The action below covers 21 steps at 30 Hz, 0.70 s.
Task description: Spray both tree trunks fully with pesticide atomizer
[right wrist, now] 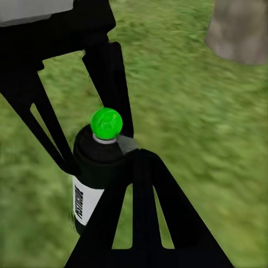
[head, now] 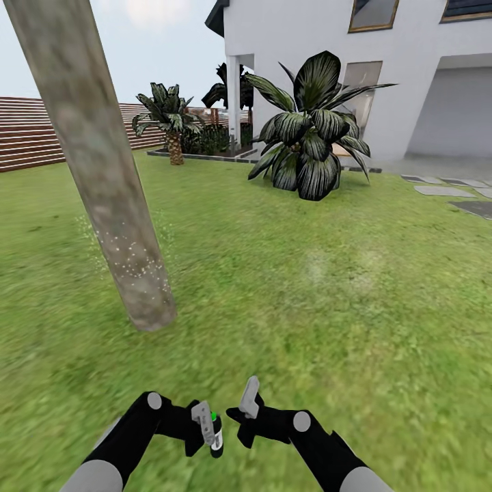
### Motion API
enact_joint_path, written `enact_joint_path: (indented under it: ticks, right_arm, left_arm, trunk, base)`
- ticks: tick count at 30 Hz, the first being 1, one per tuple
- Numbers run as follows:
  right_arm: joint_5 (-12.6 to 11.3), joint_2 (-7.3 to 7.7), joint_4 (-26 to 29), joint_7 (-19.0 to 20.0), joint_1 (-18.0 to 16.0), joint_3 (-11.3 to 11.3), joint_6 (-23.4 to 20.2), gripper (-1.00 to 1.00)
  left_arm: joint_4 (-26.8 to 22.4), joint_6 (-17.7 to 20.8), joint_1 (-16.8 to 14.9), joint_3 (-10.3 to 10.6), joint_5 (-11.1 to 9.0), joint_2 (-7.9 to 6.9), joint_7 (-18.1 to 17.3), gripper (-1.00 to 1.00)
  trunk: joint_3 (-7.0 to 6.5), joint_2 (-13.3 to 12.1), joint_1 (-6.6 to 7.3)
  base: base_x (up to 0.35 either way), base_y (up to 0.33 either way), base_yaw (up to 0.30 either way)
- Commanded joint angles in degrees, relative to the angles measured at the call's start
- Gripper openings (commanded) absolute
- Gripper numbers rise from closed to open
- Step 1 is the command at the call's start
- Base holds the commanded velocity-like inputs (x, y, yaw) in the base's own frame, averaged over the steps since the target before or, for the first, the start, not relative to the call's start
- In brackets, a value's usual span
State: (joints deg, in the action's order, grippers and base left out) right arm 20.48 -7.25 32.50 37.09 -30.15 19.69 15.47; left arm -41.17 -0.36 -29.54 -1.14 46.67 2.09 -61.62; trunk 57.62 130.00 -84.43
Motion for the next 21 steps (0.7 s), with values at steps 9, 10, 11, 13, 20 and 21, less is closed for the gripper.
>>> enact_joint_path:
  ticks: [9, 10, 11, 13, 20, 21]
  right_arm:
    - [0.0, -0.05, -0.01, 0.0, 0.0, 0.0, 0.0, -1.0]
    - [0.0, -0.05, -0.04, 0.0, 0.0, 0.0, 0.0, -1.0]
    - [0.0, -0.05, -0.05, 0.0, 0.0, 0.0, 0.0, -1.0]
    - [0.0, -0.05, -0.06, 0.0, 0.0, 0.0, 0.0, -1.0]
    - [0.0, -0.05, -0.06, 0.0, 0.0, 0.0, 0.0, -1.0]
    - [0.0, -0.05, -0.06, 0.0, 0.0, 0.0, 0.0, -1.0]
  left_arm:
    - [0.05, -0.08, 0.01, 0.09, 0.58, 1.12, 0.91, -1.0]
    - [0.04, -0.08, 0.01, 0.09, 0.55, 1.14, 0.92, -1.0]
    - [0.04, -0.08, 0.01, 0.09, 0.54, 1.16, 0.9, -1.0]
    - [0.04, -0.08, 0.01, 0.09, 0.53, 1.18, 0.9, -1.0]
    - [0.0, -0.16, 0.01, 0.09, 0.34, 1.48, 0.85, -1.0]
    - [-0.02, -0.16, 0.01, 0.09, 0.26, 1.5, 0.85, -1.0]
  trunk:
    - [0.0, 0.0, 0.0]
    - [0.0, 0.0, 0.0]
    - [0.0, 0.0, 0.0]
    - [0.0, 0.0, 0.0]
    - [0.0, 0.0, 0.0]
    - [0.0, 0.0, 0.0]
  base:
    - [0.0, 0.0, 0.0]
    - [0.0, 0.0, 0.0]
    - [0.0, 0.0, 0.0]
    - [0.0, 0.0, 0.0]
    - [0.0, 0.0, 0.0]
    - [0.0, 0.0, 0.0]
